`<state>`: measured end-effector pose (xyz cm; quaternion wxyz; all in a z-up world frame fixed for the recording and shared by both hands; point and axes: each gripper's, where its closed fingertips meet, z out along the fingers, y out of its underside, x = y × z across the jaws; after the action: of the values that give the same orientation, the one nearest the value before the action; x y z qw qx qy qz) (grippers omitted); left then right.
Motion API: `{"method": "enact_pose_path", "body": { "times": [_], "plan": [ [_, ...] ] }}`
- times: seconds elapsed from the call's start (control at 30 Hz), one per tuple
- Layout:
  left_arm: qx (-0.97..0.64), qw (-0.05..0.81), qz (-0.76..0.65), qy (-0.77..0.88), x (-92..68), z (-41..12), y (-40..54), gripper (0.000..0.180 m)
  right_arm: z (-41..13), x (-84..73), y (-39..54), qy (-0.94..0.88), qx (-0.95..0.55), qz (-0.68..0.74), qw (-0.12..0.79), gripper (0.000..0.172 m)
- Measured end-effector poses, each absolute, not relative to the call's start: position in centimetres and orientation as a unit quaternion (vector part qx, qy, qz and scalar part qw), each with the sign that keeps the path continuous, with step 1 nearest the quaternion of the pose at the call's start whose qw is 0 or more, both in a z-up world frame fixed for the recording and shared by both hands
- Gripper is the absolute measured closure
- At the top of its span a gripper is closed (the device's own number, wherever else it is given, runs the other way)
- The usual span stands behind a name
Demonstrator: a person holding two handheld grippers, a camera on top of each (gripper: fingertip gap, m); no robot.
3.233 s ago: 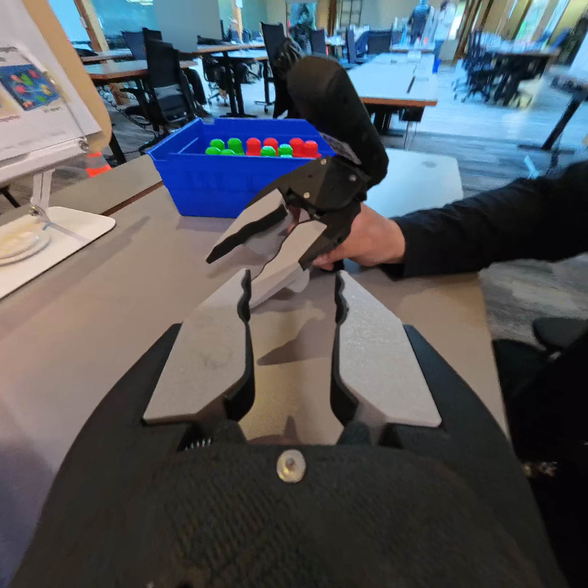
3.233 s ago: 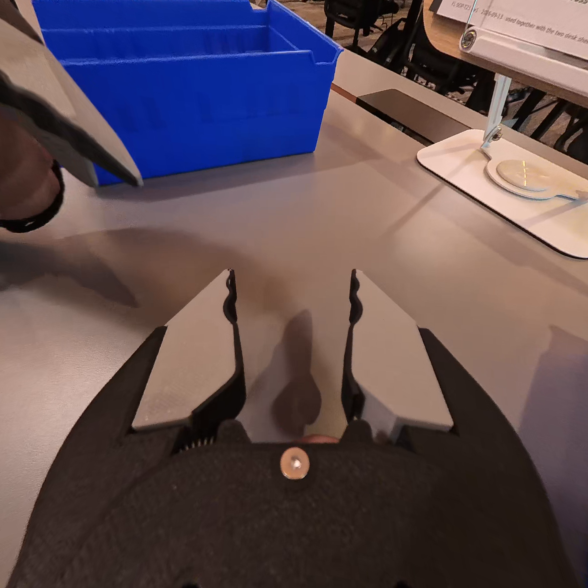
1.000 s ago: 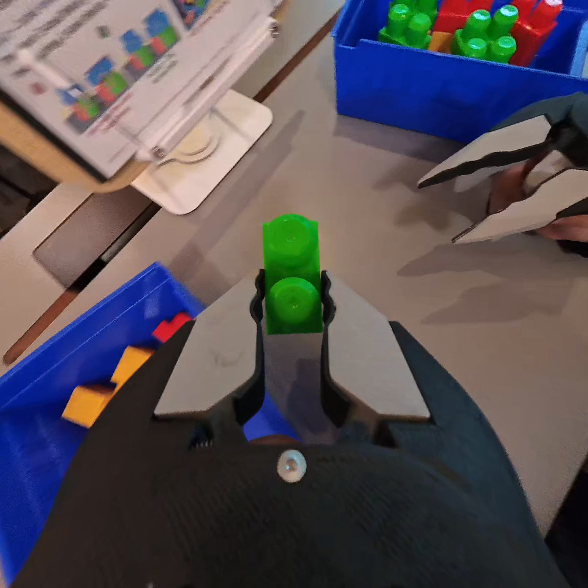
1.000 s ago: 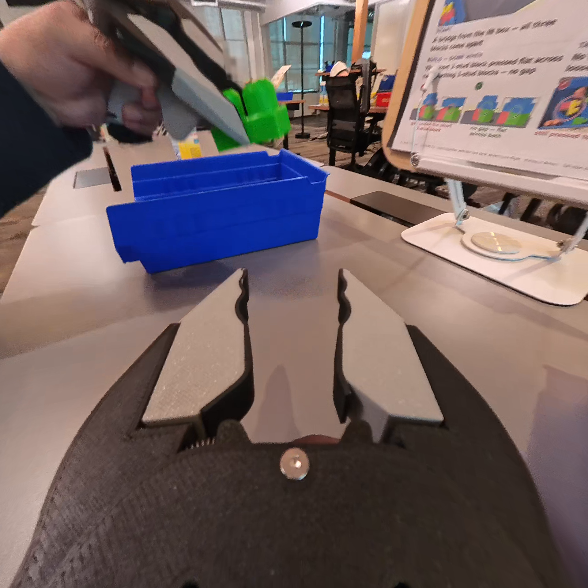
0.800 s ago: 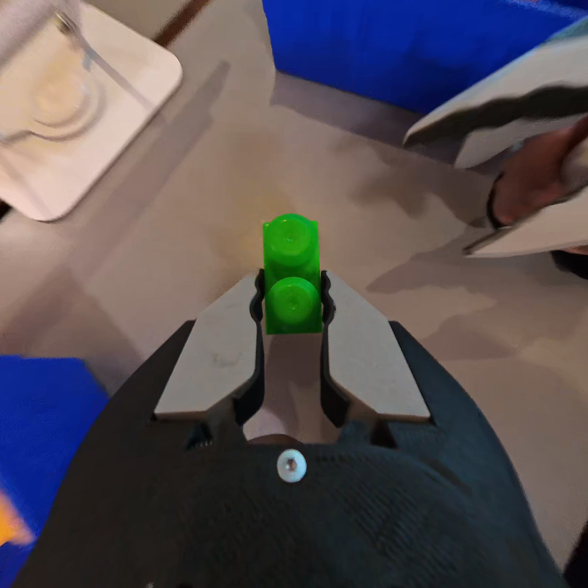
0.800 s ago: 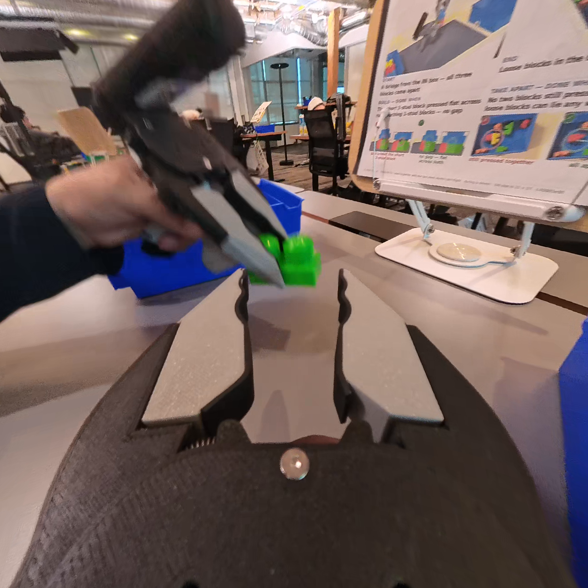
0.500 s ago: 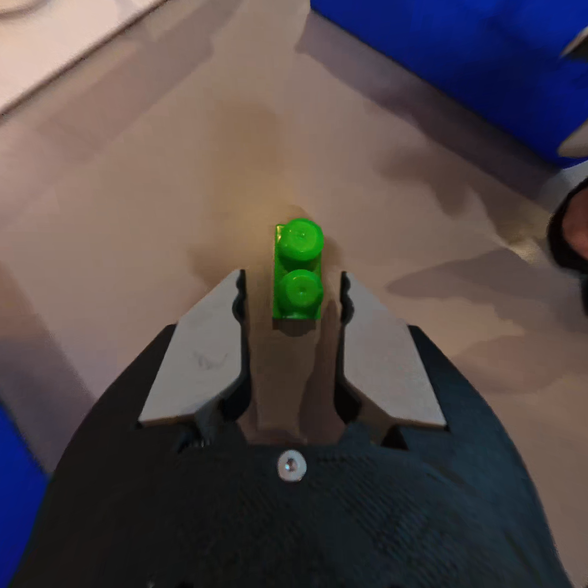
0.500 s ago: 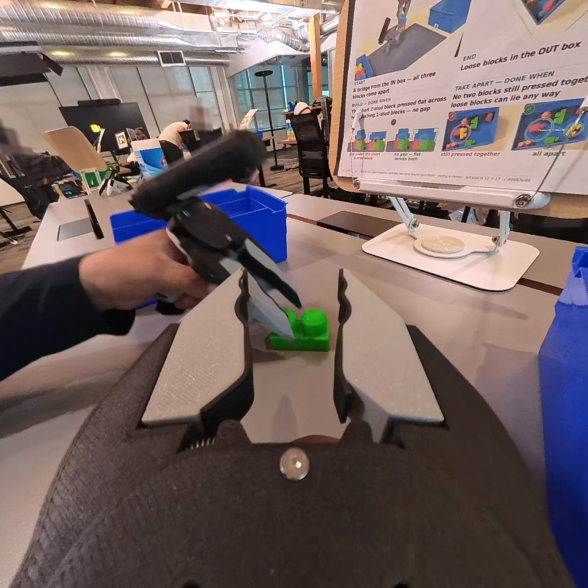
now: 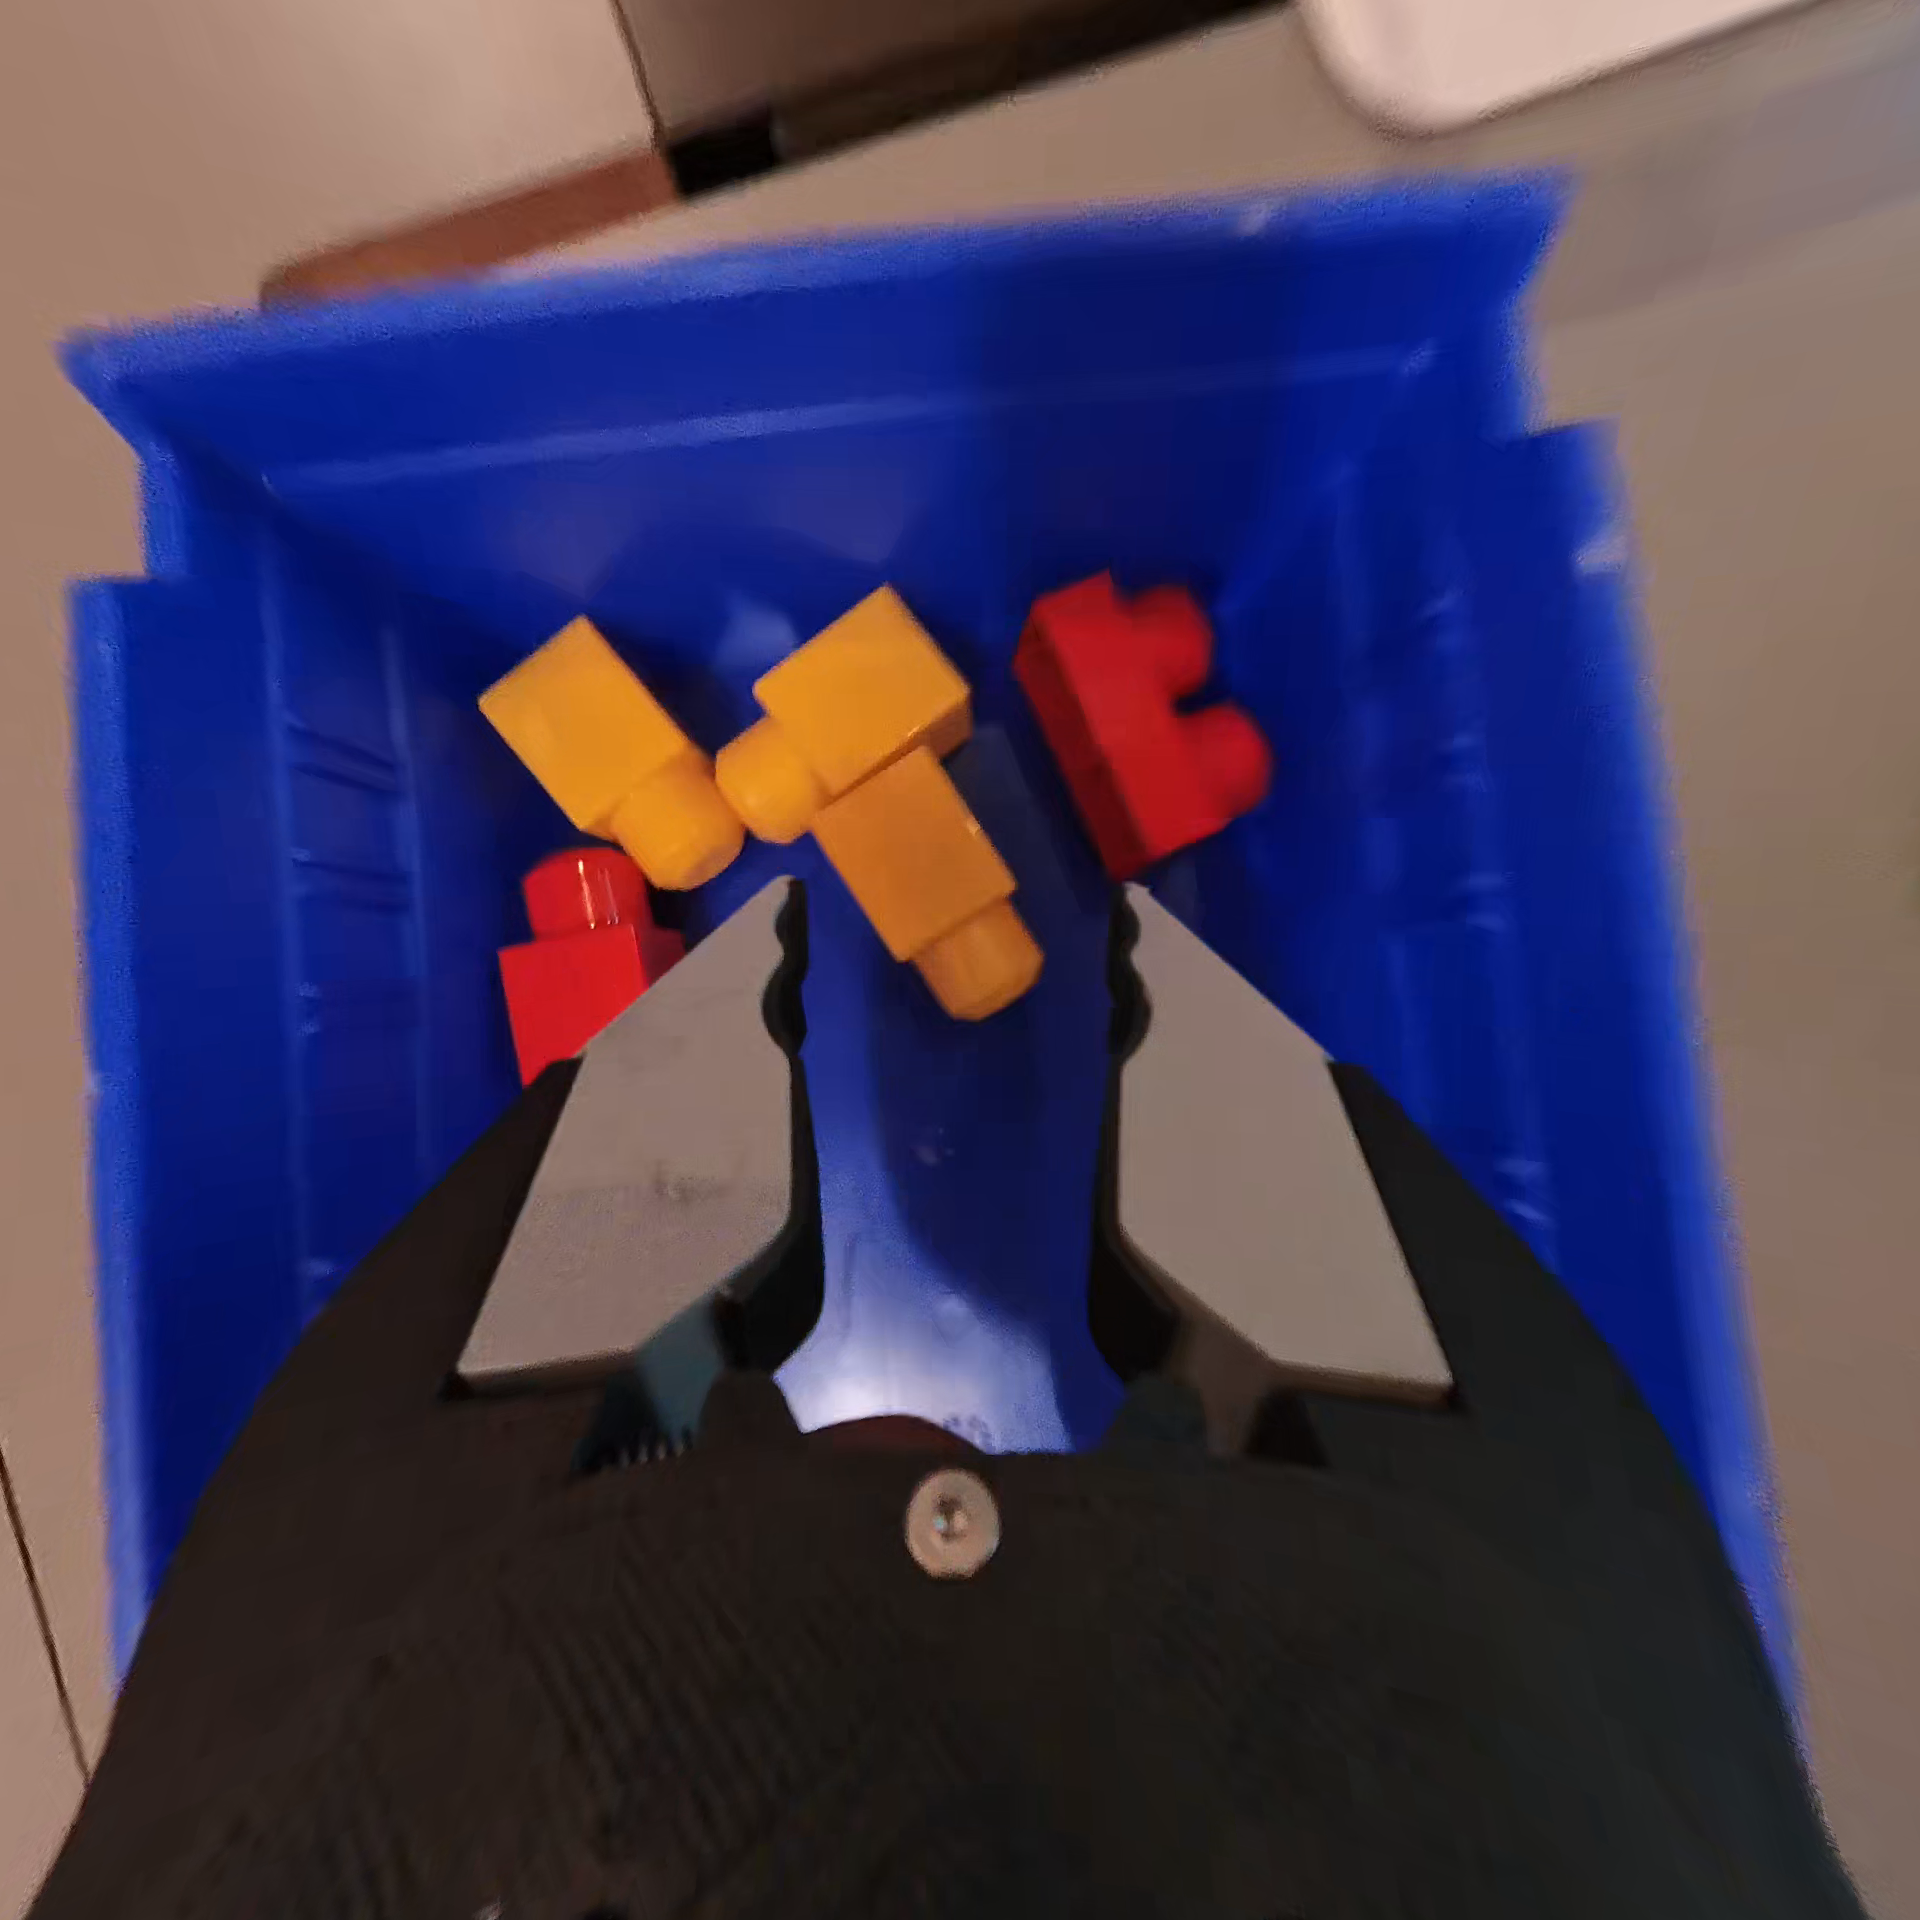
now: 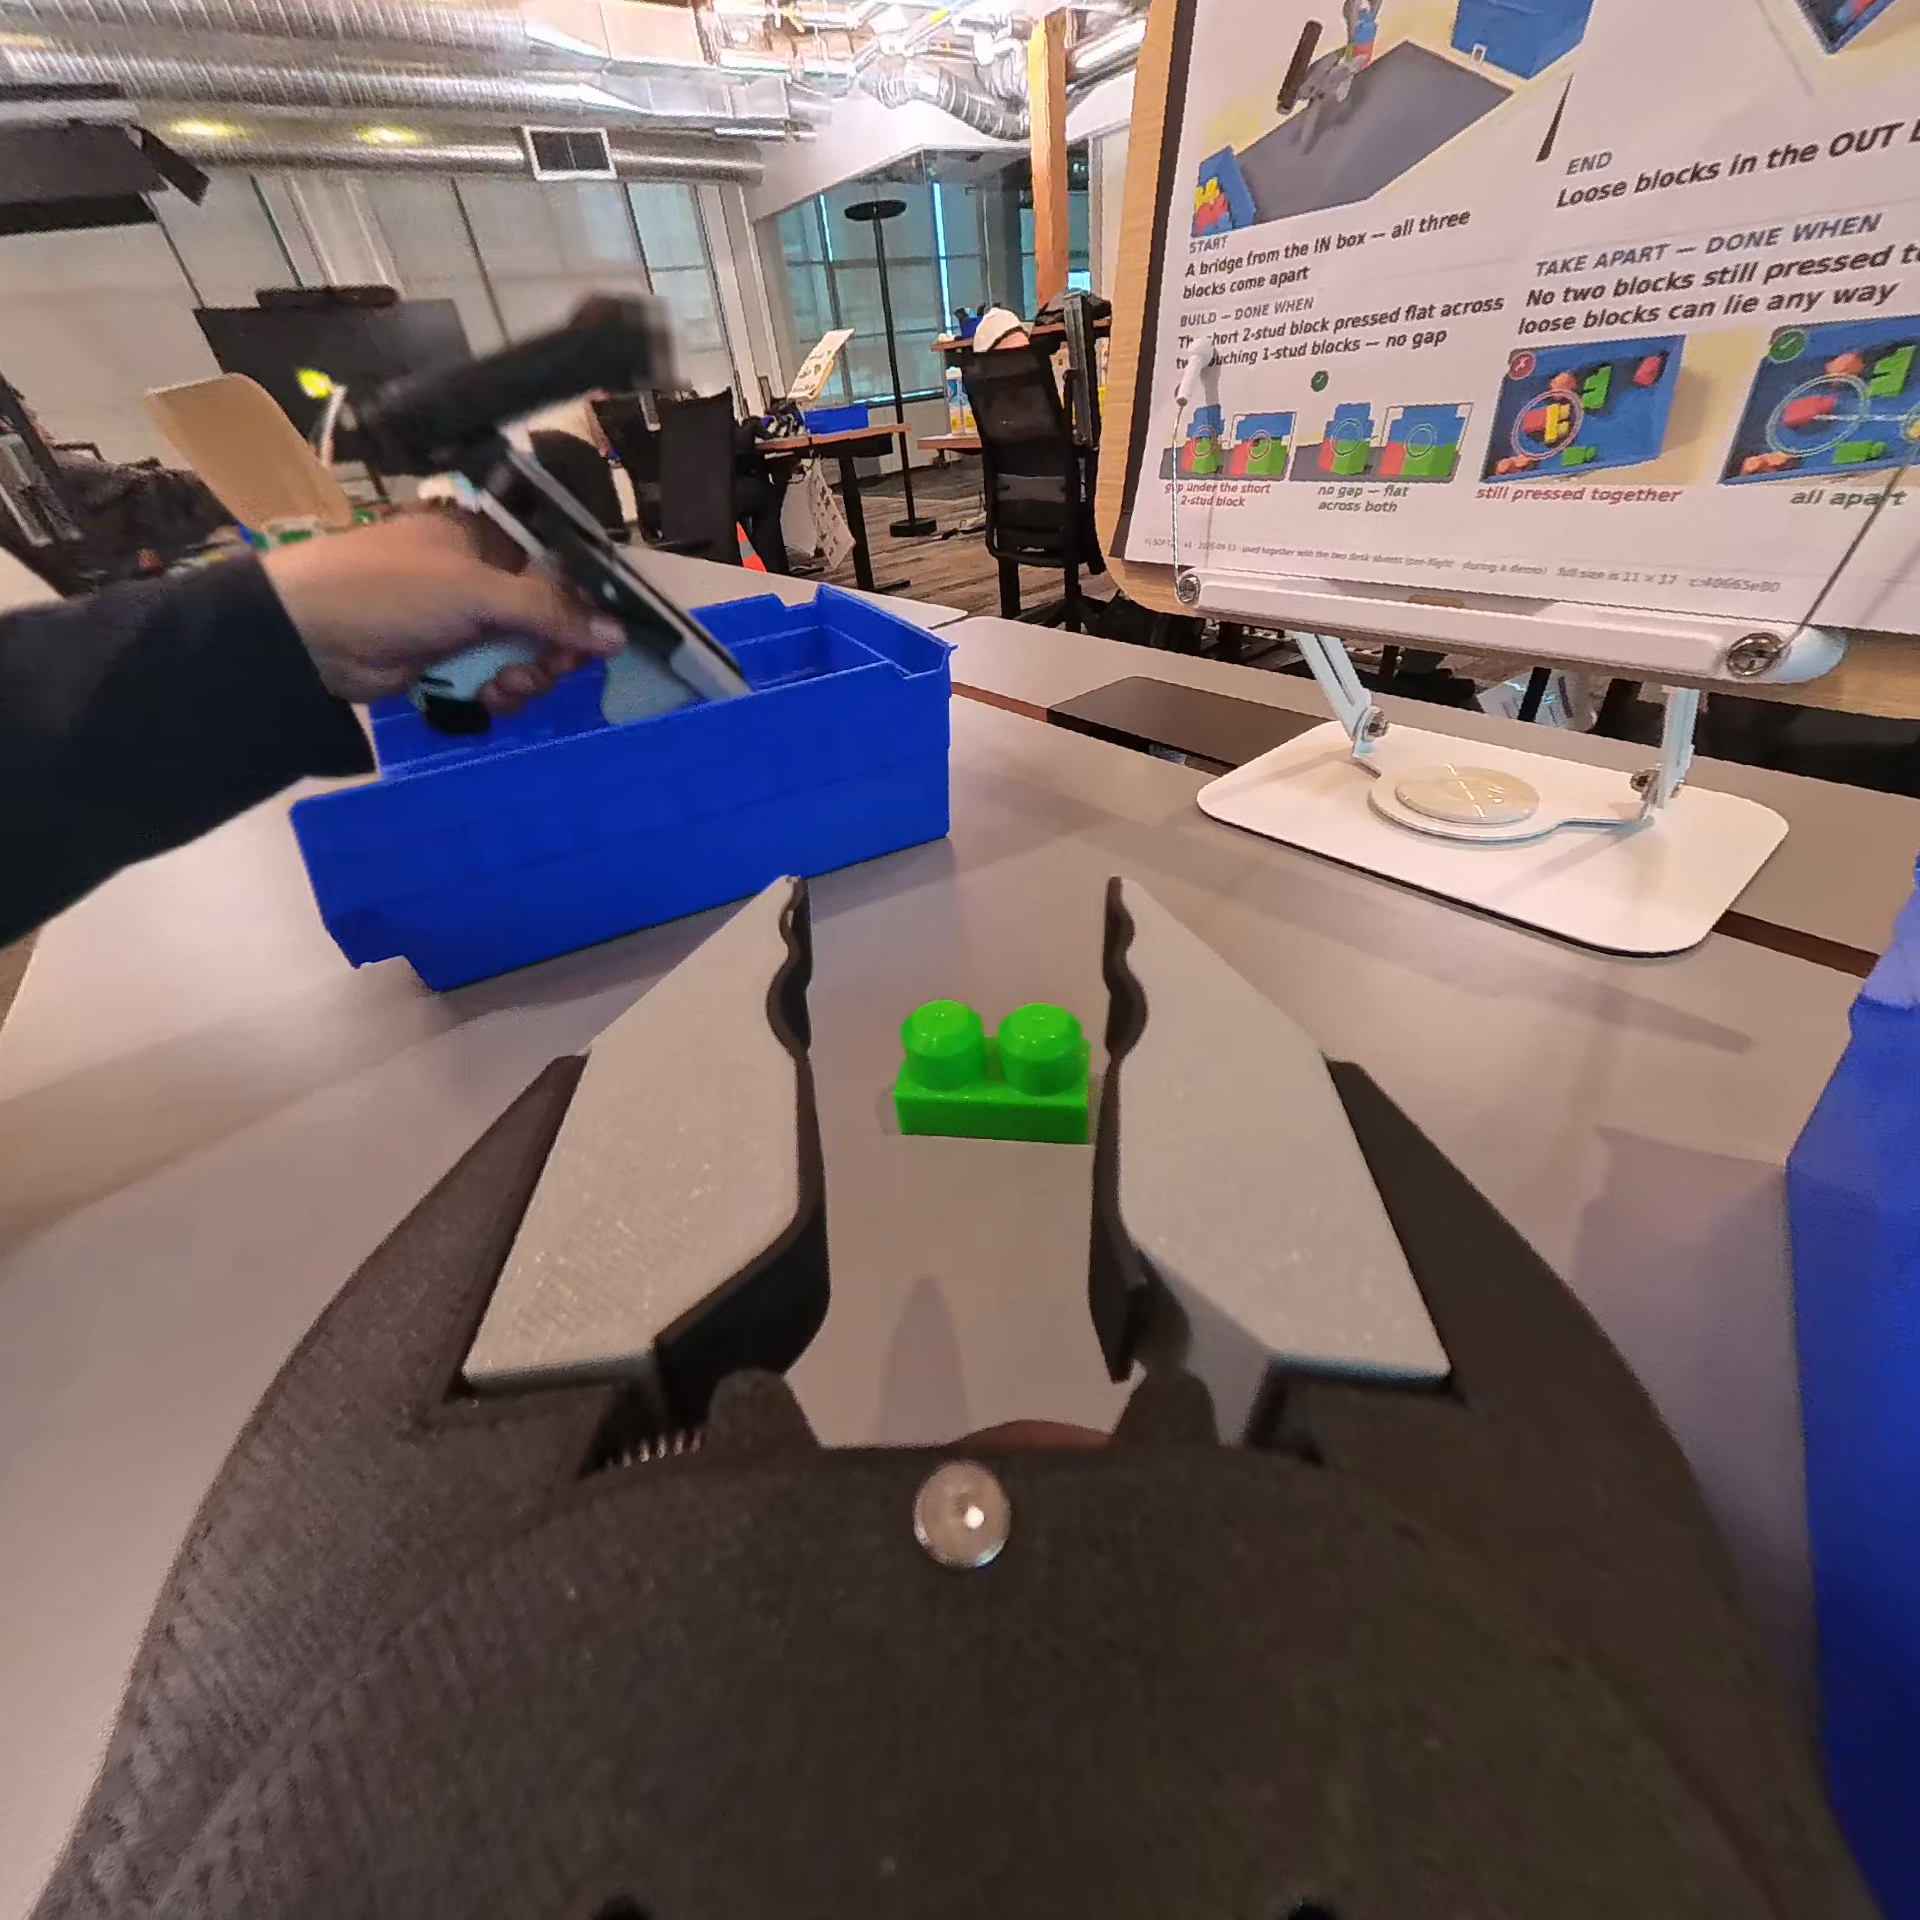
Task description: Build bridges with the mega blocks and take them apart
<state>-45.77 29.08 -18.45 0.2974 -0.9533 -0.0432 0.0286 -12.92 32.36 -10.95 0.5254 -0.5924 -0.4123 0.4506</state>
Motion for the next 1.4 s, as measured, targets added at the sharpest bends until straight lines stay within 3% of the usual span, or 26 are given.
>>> {"method": "enact_pose_path", "body": {
  "times": [0.17, 0.2, 0.3, 0.43, 0.63, 0.8, 1.07, 1.23, 1.4],
  "plan": [
    [-0.966, 0.250, 0.033, -0.054, -46.5, -23.2, 29.6, 0.130, -10.9, -12.7, 32.7, -0.404, -0.596, 0.452, 0.526, 0.119],
    [-0.968, 0.246, 0.033, -0.049, -46.5, -23.6, 29.7, 0.139, -11.0, -12.7, 32.8, -0.403, -0.596, 0.453, 0.526, 0.119],
    [-0.971, 0.235, 0.038, -0.033, -46.8, -23.3, 29.4, 0.141, -11.0, -12.7, 32.7, -0.405, -0.597, 0.454, 0.523, 0.119],
    [-0.972, 0.233, 0.029, 0.003, -47.0, -20.6, 27.9, 0.141, -10.8, -12.8, 32.5, -0.406, -0.593, 0.458, 0.524, 0.119],
    [-0.957, 0.262, -0.052, 0.117, -42.0, -12.3, 25.3, 0.141, -10.6, -12.9, 32.1, -0.411, -0.589, 0.461, 0.521, 0.119],
    [-0.922, 0.187, -0.173, 0.290, -30.8, -9.0, 21.7, 0.141, -10.1, -12.6, 32.2, -0.406, -0.586, 0.460, 0.529, 0.119],
    [-0.918, -0.020, -0.209, 0.336, -23.9, -15.5, 21.1, 0.141, -9.4, -11.8, 33.0, -0.387, -0.587, 0.468, 0.535, 0.119],
    [-0.917, -0.088, -0.201, 0.332, -22.3, -19.8, 21.6, 0.141, -9.1, -11.6, 32.9, -0.385, -0.584, 0.472, 0.537, 0.119],
    [-0.918, -0.116, -0.202, 0.320, -22.2, -21.0, 21.8, 0.141, -9.0, -11.9, 32.4, -0.393, -0.579, 0.474, 0.534, 0.119]
  ]
}}
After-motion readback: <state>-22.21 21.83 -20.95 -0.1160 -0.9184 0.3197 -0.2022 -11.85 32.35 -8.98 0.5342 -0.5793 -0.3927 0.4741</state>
